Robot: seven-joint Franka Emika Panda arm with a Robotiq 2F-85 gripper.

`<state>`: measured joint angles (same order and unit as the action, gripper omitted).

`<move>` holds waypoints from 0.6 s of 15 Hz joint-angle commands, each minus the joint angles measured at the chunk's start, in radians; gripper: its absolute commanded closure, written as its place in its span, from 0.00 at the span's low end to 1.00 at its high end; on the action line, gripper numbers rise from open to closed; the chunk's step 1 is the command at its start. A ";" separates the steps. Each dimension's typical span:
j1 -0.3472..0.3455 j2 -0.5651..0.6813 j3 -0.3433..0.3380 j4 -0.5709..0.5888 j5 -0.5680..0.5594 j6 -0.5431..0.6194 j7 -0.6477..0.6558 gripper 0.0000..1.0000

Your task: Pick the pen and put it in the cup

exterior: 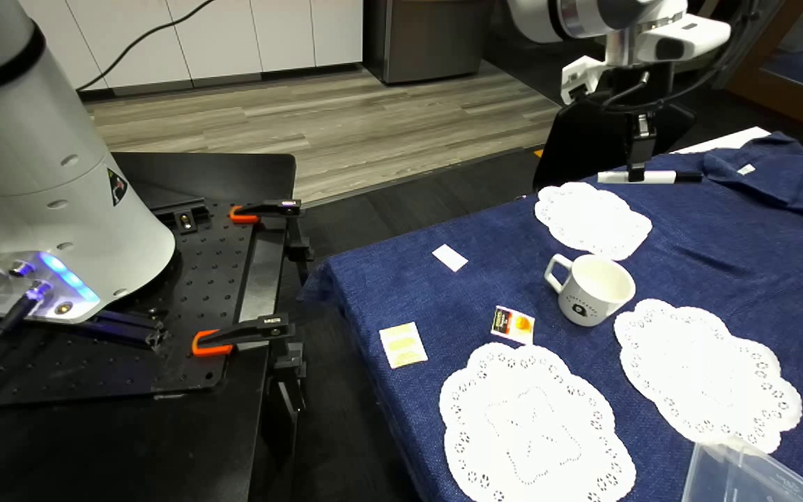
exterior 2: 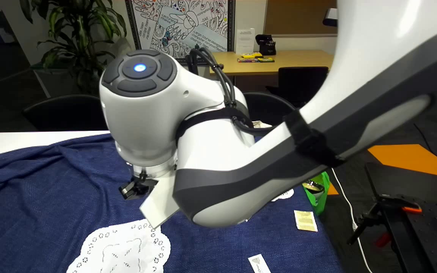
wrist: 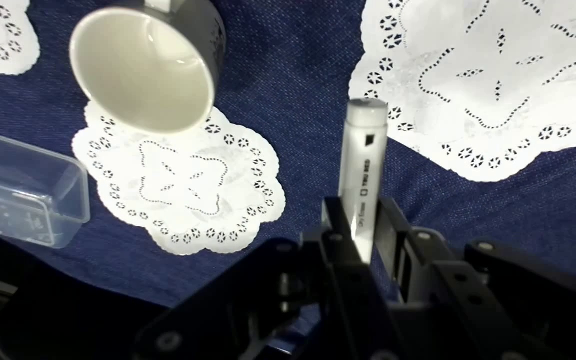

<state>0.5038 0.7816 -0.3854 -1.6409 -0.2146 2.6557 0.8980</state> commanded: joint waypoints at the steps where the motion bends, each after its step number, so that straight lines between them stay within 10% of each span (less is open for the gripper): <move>1: 0.067 -0.159 -0.066 -0.241 -0.107 0.062 0.138 0.95; 9: 0.013 -0.194 -0.016 -0.299 -0.165 0.074 0.137 0.80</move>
<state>0.5461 0.5941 -0.4303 -1.9435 -0.3458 2.7364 1.0135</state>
